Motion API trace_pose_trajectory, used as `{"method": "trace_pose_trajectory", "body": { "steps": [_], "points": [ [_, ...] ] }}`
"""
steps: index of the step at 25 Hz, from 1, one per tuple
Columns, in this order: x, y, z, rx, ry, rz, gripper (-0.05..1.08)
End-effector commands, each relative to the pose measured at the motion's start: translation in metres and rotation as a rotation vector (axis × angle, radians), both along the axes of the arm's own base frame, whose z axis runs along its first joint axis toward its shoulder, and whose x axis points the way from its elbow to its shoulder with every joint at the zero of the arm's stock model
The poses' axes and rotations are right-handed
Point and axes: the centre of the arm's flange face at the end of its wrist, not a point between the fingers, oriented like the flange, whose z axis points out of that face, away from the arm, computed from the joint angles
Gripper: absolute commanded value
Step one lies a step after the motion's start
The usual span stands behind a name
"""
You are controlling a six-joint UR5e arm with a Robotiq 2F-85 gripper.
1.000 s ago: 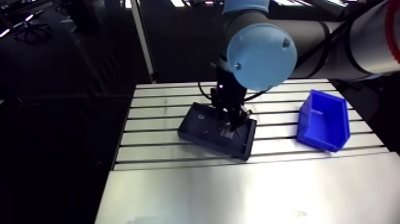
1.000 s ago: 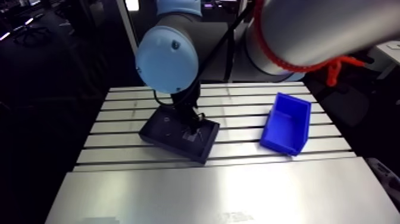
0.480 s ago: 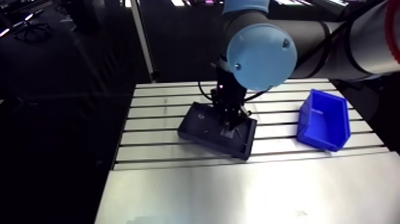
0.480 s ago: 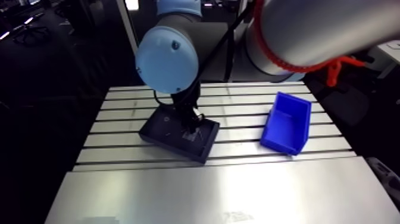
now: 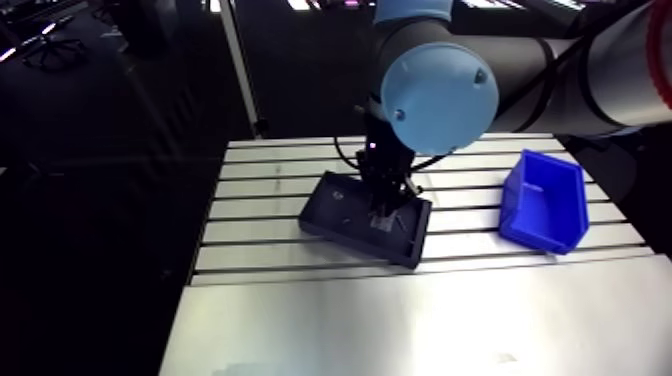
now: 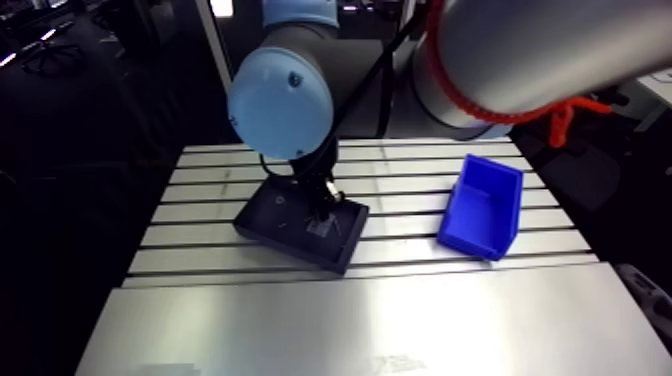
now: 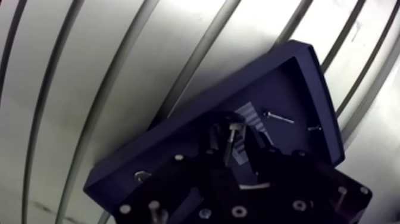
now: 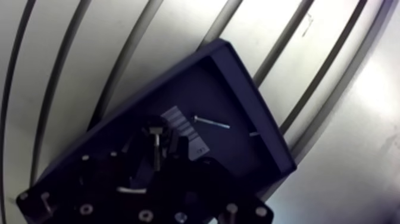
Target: Pick up the M10 bolt from the tray and put it into the blue bin.
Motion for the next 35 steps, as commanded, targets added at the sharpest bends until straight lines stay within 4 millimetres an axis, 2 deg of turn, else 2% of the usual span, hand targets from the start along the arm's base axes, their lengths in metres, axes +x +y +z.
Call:
{"method": "trace_pose_trajectory", "body": {
  "steps": [1, 15, 35],
  "points": [
    [0.0003, -0.0007, -0.0002, 0.001, 0.0, 0.001, 0.62],
    [0.0004, -0.0016, -0.0026, 0.0, -0.005, 0.002, 0.65],
    [-0.0012, -0.0022, -0.0025, 0.0, -0.003, 0.004, 0.8]
  ]
}}
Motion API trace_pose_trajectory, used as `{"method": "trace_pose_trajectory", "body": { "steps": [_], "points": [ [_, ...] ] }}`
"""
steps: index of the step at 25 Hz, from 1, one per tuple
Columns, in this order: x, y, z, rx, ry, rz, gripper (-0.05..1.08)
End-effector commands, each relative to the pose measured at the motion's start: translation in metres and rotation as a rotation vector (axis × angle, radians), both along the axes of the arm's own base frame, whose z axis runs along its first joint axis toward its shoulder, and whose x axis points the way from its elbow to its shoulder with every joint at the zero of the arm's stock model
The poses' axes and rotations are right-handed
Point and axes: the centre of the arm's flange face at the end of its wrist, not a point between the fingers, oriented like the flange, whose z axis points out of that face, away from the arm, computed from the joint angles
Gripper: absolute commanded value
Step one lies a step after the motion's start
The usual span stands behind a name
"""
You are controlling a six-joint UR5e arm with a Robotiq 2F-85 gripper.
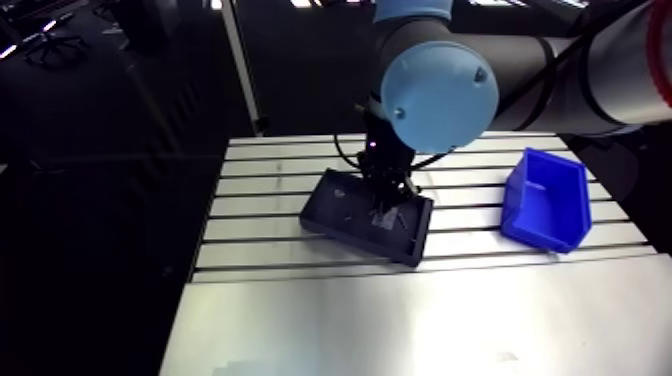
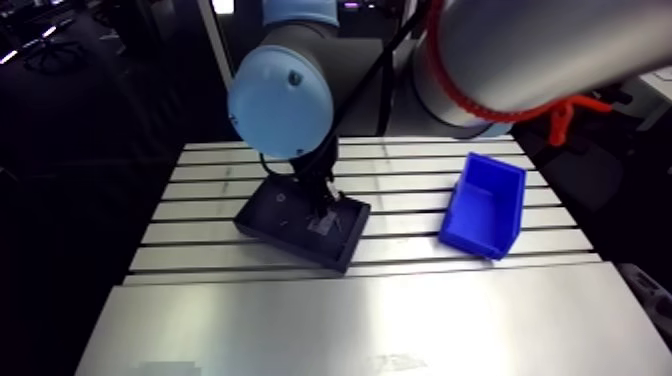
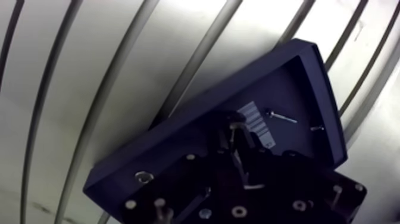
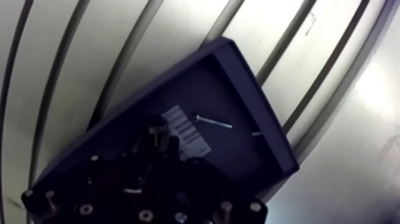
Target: Pick up the M10 bolt from the tray and put it into the blue bin.
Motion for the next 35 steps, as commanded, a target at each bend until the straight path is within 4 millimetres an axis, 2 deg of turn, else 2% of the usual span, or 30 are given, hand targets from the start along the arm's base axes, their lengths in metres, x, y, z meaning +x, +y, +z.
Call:
{"method": "trace_pose_trajectory", "body": {
  "steps": [1, 12, 16, 24, 28, 31, 35],
  "points": [
    [0.0, 0.0, 0.0, 0.0, 0.001, 0.0, 0.8],
    [-0.003, -0.002, 0.007, 0.004, 0.014, 0.005, 1.0],
    [-0.004, -0.005, 0.023, 0.0, 0.033, 0.009, 1.01],
    [0.012, -0.006, 0.095, 0.004, 0.07, 0.054, 0.99],
    [0.021, -0.004, 0.148, 0.021, 0.122, 0.274, 1.01],
    [0.025, -0.003, 0.182, 0.001, 0.072, 0.439, 1.02],
    [0.03, 0.0, 0.222, 0.007, 0.064, 0.492, 1.02]
  ]
}}
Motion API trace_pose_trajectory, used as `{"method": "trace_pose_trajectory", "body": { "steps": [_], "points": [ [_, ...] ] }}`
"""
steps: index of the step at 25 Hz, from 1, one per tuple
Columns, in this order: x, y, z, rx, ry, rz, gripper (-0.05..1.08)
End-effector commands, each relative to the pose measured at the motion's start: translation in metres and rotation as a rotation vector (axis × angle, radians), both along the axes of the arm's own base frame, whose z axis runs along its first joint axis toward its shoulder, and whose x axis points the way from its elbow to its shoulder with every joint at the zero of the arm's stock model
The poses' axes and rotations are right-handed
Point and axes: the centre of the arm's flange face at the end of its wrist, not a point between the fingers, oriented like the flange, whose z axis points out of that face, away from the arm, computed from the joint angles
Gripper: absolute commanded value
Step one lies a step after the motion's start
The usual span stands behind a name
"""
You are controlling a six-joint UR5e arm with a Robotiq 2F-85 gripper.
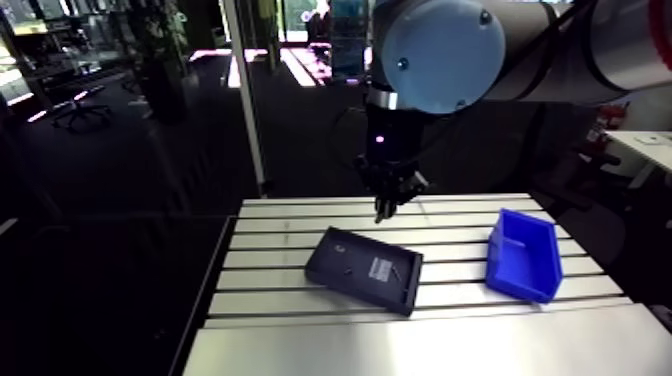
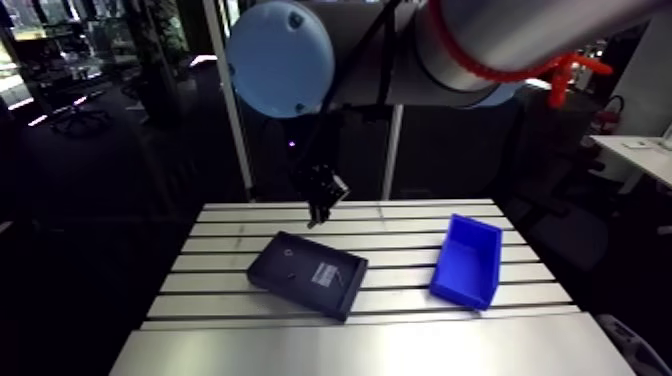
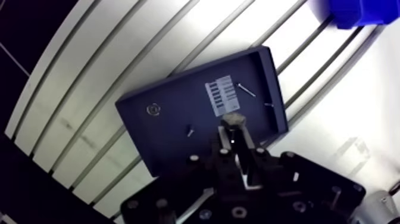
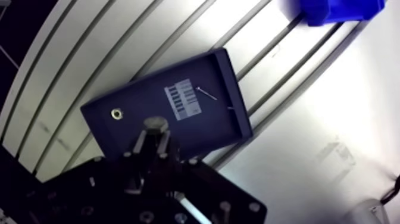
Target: Pick up the M10 bolt from the tray and put it into the blue bin.
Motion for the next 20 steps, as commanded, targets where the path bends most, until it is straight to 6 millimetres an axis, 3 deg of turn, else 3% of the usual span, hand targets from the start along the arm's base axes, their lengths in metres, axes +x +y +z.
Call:
{"method": "trace_pose_trajectory", "body": {
  "steps": [1, 8, 13, 16, 18, 20],
  "points": [
    [0.015, 0.005, 0.092, 0.021, -0.032, 0.254, 1.02],
    [0.022, 0.025, 0.145, 0.056, -0.176, 0.686, 1.02],
    [0.006, 0.078, 0.167, 0.041, -0.147, 0.841, 1.07],
    [0.003, 0.131, 0.167, -0.006, -0.129, 0.935, 1.07],
    [0.003, 0.154, 0.167, -0.034, -0.099, 1.025, 1.07],
    [-0.001, 0.164, 0.173, -0.024, -0.048, 1.151, 1.07]
  ]
}}
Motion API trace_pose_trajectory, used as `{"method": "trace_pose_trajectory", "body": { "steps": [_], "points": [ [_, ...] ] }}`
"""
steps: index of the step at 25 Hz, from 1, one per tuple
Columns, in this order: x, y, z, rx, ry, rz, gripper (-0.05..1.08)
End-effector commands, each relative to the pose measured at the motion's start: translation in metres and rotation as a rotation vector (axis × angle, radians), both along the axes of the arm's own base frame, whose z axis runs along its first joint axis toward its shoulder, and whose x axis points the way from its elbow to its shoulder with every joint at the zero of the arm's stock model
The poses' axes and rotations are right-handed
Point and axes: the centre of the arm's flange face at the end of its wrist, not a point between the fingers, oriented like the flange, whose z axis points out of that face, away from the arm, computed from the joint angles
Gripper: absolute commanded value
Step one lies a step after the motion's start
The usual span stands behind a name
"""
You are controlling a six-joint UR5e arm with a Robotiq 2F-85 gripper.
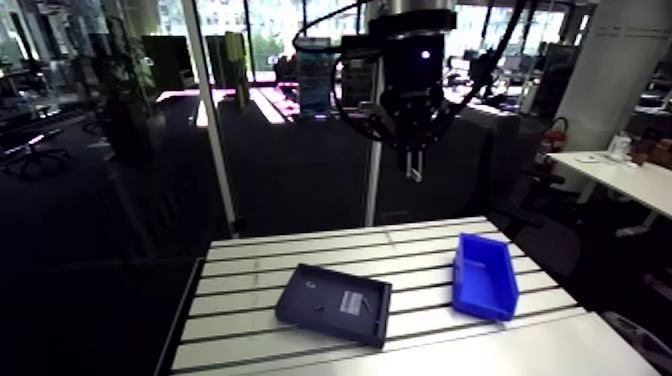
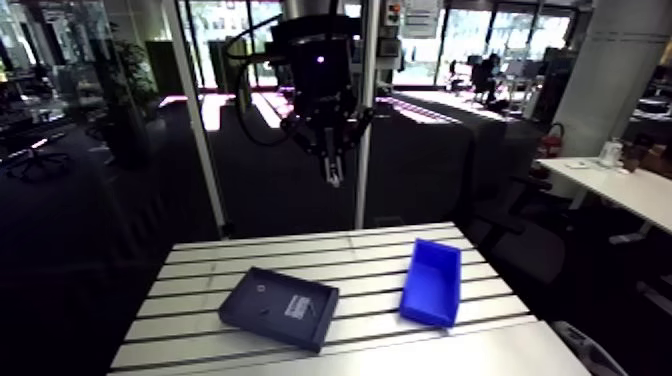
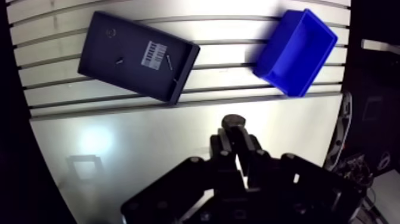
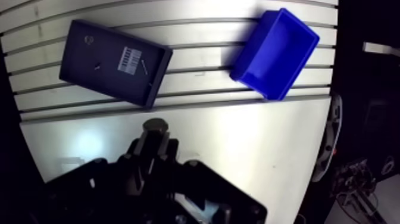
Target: Pick up the M10 bolt from the tray and put it into the blue bin.
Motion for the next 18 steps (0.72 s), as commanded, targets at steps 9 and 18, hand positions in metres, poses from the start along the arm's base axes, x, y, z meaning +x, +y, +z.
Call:
{"method": "trace_pose_trajectory", "body": {
  "steps": [9, 18],
  "points": [
    [-0.013, 0.172, 0.003, -0.14, 0.092, 0.716, 1.07],
    [-0.02, 0.217, -0.031, -0.111, 0.125, 1.033, 1.08]
  ]
}}
